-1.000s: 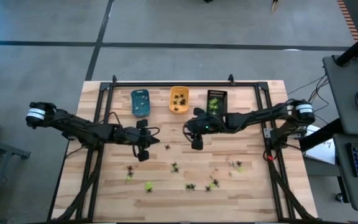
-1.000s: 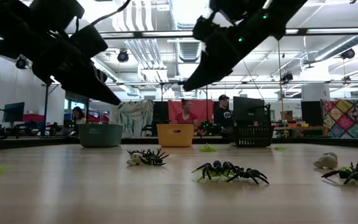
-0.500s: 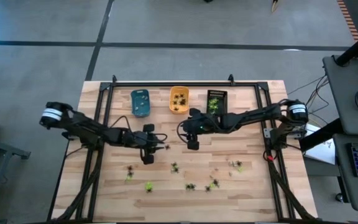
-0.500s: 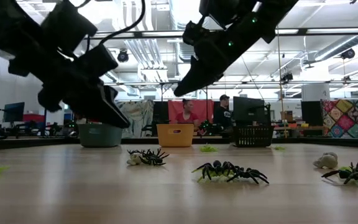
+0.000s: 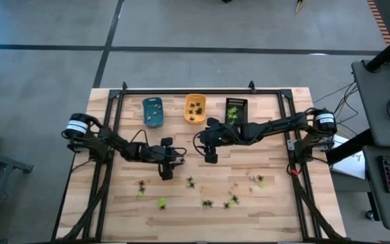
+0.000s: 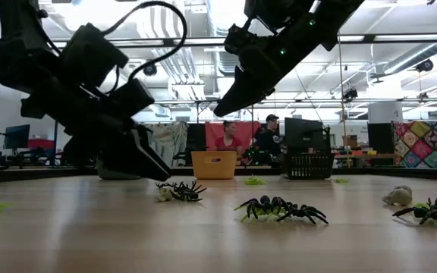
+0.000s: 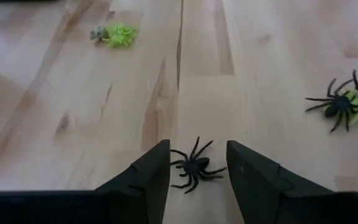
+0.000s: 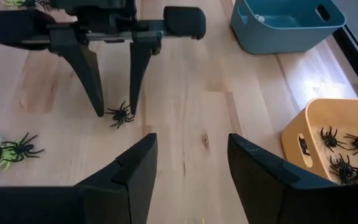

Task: Sort Halloween decoration
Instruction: Put the black spider toy into the orange bin

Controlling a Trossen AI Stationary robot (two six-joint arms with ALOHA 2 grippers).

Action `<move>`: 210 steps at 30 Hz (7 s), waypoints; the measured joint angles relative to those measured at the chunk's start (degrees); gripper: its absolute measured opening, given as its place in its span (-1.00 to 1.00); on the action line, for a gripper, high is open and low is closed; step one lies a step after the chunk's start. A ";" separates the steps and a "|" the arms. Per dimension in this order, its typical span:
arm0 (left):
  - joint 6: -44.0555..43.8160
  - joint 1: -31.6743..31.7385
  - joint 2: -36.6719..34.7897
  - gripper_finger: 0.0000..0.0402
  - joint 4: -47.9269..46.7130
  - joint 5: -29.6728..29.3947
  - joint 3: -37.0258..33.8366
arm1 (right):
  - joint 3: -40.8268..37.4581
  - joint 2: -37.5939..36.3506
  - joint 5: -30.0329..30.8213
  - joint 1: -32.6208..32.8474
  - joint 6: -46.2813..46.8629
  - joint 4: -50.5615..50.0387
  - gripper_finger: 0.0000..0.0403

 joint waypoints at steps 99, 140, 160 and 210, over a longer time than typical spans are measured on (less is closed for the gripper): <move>1.84 0.31 -31.60 -0.61 -24.40 -3.28 0.02 | 3.56 26.56 -14.61 1.25 -0.76 24.73 -0.64; 1.44 0.26 -20.68 -0.61 -20.66 -2.69 -0.07 | 9.49 15.85 -16.58 -6.27 2.75 2.66 -0.66; -2.25 0.26 1.61 -0.61 -1.73 -2.21 0.07 | 9.40 16.27 -18.96 -3.33 31.72 -1.84 -0.55; -1.97 0.00 2.09 -1.00 1.12 -1.66 -0.80 | 9.33 19.67 -18.74 -2.73 35.23 4.01 0.00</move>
